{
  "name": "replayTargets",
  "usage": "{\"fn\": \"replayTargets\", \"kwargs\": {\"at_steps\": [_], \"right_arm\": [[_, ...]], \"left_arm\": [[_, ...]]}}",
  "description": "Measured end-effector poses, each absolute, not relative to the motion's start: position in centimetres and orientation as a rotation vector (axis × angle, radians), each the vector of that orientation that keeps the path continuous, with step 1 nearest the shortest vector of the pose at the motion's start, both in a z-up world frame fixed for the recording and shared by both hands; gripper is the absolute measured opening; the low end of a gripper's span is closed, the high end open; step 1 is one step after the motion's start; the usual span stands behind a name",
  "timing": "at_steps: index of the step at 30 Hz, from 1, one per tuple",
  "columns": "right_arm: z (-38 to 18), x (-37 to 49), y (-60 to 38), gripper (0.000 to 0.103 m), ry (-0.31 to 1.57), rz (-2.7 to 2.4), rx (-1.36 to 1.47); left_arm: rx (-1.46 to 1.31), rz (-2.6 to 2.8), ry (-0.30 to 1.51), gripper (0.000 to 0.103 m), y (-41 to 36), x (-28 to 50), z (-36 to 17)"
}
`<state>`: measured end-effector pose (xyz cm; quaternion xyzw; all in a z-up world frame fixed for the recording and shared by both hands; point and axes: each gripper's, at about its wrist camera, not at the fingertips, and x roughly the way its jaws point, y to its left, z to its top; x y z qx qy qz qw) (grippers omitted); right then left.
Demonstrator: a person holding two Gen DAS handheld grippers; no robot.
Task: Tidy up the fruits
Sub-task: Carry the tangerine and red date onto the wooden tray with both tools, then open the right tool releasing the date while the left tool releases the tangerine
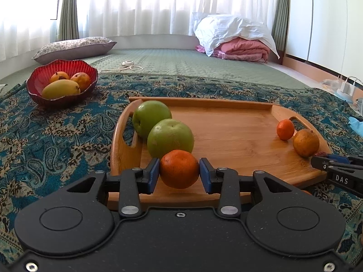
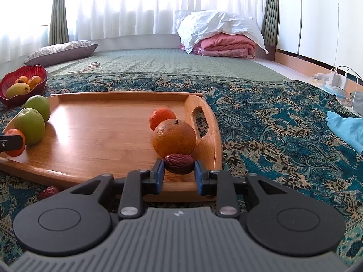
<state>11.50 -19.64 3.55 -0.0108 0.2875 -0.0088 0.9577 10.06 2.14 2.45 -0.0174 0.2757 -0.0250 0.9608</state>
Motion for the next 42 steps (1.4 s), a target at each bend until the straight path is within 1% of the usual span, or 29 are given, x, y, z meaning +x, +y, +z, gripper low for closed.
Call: {"fn": "replayTargets", "kwargs": {"at_steps": [23, 24, 26, 27, 28, 29, 33, 35, 37, 39, 42], "right_arm": [[3.3, 13.2, -19.8, 0.034, 0.641, -0.004, -0.008], [3.4, 13.2, -19.8, 0.034, 0.641, -0.003, -0.010], [3.4, 13.1, -19.8, 0.041, 0.639, -0.001, -0.009], [3.4, 13.0, -19.8, 0.043, 0.637, -0.001, -0.009], [3.5, 12.9, -19.8, 0.053, 0.636, -0.005, -0.008], [3.5, 12.8, -19.8, 0.054, 0.635, -0.010, -0.009], [3.7, 12.2, -19.7, 0.067, 0.620, 0.006, -0.011], [3.8, 11.9, -19.5, 0.070, 0.611, 0.010, -0.022], [3.9, 11.5, -19.4, 0.074, 0.603, 0.013, -0.031], [4.0, 11.2, -19.4, 0.077, 0.595, 0.016, -0.033], [4.2, 10.6, -19.4, 0.081, 0.582, 0.026, -0.033]], "left_arm": [[-0.048, -0.026, 0.588, 0.037, 2.5, 12.0, 2.0], [-0.048, -0.024, 0.588, 0.037, 2.6, 12.0, 2.0], [-0.047, -0.021, 0.582, 0.038, 2.6, 11.9, 2.2], [-0.047, -0.022, 0.580, 0.041, 2.5, 11.8, 2.2], [-0.046, -0.023, 0.579, 0.043, 2.5, 11.7, 2.3], [-0.044, -0.025, 0.579, 0.044, 2.5, 11.7, 2.4], [-0.045, -0.029, 0.581, 0.053, 2.5, 11.2, 2.5], [-0.054, -0.031, 0.575, 0.059, 2.6, 10.9, 2.7], [-0.061, -0.037, 0.563, 0.071, 2.7, 10.4, 2.9], [-0.055, -0.041, 0.548, 0.078, 2.6, 10.0, 3.2], [-0.035, -0.050, 0.528, 0.082, 2.2, 9.4, 3.6]]}}
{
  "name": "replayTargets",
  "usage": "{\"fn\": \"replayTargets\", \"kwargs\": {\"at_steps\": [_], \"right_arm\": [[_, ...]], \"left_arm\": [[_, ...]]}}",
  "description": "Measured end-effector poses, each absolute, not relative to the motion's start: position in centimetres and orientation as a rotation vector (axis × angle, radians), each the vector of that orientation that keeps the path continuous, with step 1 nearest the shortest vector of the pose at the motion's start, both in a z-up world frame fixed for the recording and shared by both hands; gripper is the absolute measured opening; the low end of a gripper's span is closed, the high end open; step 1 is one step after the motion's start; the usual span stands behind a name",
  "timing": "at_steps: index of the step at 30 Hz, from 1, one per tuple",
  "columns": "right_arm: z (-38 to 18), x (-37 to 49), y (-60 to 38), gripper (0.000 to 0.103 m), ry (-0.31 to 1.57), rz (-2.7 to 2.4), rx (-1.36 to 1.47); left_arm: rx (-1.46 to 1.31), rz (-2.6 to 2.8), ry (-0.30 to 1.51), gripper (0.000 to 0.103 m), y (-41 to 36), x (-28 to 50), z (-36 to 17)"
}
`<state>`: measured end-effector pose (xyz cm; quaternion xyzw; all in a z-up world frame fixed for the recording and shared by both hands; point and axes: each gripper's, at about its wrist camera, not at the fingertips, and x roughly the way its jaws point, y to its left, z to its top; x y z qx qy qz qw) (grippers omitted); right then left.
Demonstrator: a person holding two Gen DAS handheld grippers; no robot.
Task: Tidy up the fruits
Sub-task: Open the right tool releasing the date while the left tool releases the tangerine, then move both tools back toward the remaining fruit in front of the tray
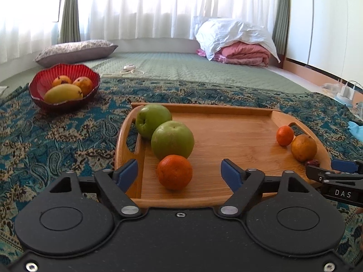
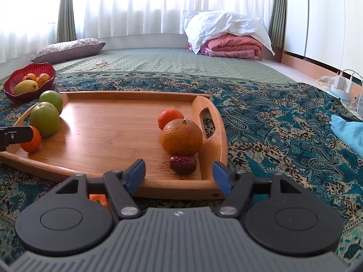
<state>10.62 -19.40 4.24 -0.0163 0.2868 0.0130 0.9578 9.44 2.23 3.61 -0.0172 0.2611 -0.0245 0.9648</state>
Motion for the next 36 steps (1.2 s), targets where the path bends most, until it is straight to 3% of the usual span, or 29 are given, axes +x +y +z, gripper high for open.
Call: {"fn": "replayTargets", "kwargs": {"at_steps": [14, 36], "right_arm": [[4.7, 7.8, -19.2, 0.089, 0.508, 0.087, -0.032], [3.0, 4.7, -17.7, 0.094, 0.503, 0.190, -0.116]], "left_arm": [[-0.008, -0.112, 0.483, 0.097, 0.7, 6.4, 4.5], [0.043, -0.197, 0.575, 0.098, -1.9, 5.1, 2.5]]}}
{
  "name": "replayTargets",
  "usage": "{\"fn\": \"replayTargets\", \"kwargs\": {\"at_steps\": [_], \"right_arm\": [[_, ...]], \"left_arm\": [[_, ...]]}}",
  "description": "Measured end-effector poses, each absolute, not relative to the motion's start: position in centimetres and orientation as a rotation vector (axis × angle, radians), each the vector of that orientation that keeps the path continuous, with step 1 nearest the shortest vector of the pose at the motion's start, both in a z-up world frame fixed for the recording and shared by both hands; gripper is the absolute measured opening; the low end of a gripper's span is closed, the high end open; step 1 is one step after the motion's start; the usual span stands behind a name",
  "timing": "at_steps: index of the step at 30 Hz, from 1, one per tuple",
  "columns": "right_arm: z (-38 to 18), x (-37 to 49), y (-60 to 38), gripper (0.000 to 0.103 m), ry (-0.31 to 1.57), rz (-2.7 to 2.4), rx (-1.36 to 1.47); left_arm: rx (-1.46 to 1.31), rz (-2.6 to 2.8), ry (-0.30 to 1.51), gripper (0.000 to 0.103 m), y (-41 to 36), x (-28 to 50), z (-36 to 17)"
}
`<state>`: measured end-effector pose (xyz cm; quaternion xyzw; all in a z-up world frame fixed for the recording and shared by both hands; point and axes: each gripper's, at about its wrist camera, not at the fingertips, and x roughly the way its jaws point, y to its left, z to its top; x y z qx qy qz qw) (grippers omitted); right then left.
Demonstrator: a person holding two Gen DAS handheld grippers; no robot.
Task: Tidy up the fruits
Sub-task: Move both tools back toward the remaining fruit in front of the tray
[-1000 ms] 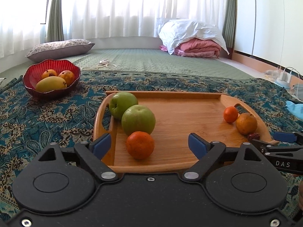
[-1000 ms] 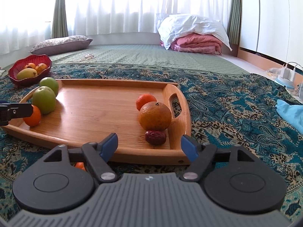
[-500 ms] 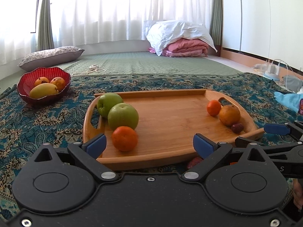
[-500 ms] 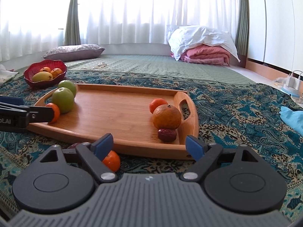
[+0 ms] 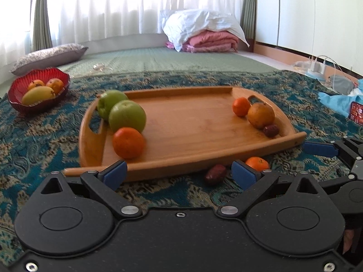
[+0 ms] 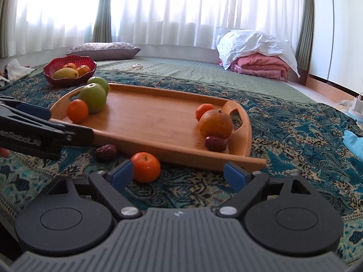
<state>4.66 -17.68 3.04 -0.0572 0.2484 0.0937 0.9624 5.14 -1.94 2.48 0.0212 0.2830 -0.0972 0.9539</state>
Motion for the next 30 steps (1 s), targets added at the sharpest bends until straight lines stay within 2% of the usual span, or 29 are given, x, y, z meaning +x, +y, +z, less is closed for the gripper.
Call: {"fn": "replayTargets", "kwargs": {"at_steps": [8, 11, 13, 23, 25, 30], "right_arm": [[2.0, 4.8, -16.2, 0.093, 0.518, 0.217, -0.113], [1.9, 4.8, -15.8, 0.091, 0.520, 0.224, -0.118], [1.8, 5.0, -15.7, 0.087, 0.527, 0.226, -0.109], [1.6, 5.5, -15.8, 0.068, 0.551, 0.237, -0.076], [1.6, 5.4, -15.7, 0.064, 0.550, 0.245, -0.079], [1.7, 5.6, -15.5, 0.054, 0.550, 0.252, -0.081]], "left_arm": [[0.003, -0.211, 0.657, 0.098, -2.4, 6.6, 1.3], [-0.002, -0.221, 0.659, 0.095, -2.6, 6.8, 1.3], [-0.006, -0.240, 0.664, 0.086, -2.7, 6.9, 1.2], [-0.018, -0.294, 0.694, 0.062, -3.5, 7.4, 0.8], [-0.026, -0.299, 0.698, 0.052, -3.6, 7.5, 0.8], [-0.061, -0.310, 0.702, 0.040, -3.6, 7.7, 0.8]]}}
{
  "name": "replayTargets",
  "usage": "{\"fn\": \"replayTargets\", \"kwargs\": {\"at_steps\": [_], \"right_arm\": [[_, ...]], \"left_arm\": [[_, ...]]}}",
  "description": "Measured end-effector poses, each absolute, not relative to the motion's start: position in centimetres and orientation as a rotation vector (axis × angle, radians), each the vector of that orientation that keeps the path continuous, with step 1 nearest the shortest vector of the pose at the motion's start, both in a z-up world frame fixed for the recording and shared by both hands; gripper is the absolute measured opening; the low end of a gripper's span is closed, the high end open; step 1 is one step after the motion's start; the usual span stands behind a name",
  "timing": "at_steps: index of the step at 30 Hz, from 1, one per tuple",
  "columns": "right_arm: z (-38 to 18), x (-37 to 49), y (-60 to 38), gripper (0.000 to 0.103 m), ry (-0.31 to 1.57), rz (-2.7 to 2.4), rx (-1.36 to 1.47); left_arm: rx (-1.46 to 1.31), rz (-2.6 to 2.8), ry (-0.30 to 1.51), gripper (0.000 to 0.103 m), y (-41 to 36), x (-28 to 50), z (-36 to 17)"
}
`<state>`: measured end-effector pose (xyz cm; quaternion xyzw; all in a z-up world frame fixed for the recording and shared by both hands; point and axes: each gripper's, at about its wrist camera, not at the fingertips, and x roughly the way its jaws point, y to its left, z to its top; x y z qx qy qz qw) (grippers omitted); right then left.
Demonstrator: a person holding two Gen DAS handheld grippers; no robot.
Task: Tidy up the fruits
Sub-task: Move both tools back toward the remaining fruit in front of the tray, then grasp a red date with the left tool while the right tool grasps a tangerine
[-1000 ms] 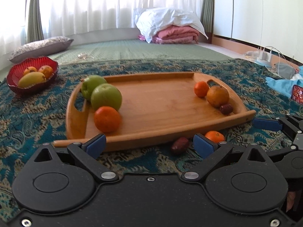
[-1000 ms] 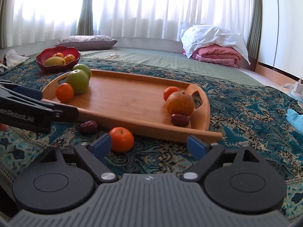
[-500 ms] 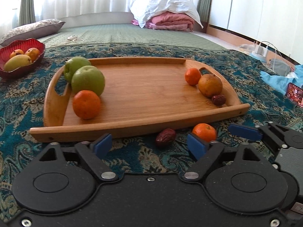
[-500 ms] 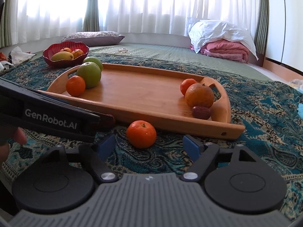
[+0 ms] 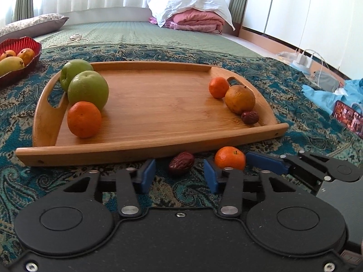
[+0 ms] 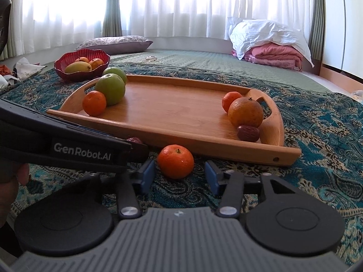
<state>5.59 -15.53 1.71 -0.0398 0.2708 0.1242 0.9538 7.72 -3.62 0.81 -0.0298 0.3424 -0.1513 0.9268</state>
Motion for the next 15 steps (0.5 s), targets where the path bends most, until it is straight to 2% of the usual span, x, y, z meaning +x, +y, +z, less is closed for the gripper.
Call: {"fn": "replayTargets", "kwargs": {"at_steps": [2, 4, 11, 12, 15], "right_arm": [[1.8, 5.7, -15.4, 0.050, 0.551, 0.255, -0.081], [1.8, 5.7, -15.3, 0.041, 0.553, 0.256, -0.087], [1.9, 5.4, -14.9, 0.038, 0.533, 0.242, -0.104], [2.0, 5.3, -14.9, 0.038, 0.529, 0.239, -0.101], [2.4, 5.1, -15.1, 0.037, 0.516, 0.232, -0.089]], "left_arm": [[-0.074, -0.319, 0.703, 0.032, -3.6, 7.8, 0.9], [-0.078, -0.319, 0.703, 0.023, -3.6, 7.9, 0.9], [-0.066, -0.293, 0.646, 0.022, -3.6, 7.1, 1.9], [-0.061, -0.292, 0.633, 0.018, -3.6, 7.0, 2.2], [-0.059, -0.290, 0.606, 0.017, -3.4, 7.0, 3.1]]}}
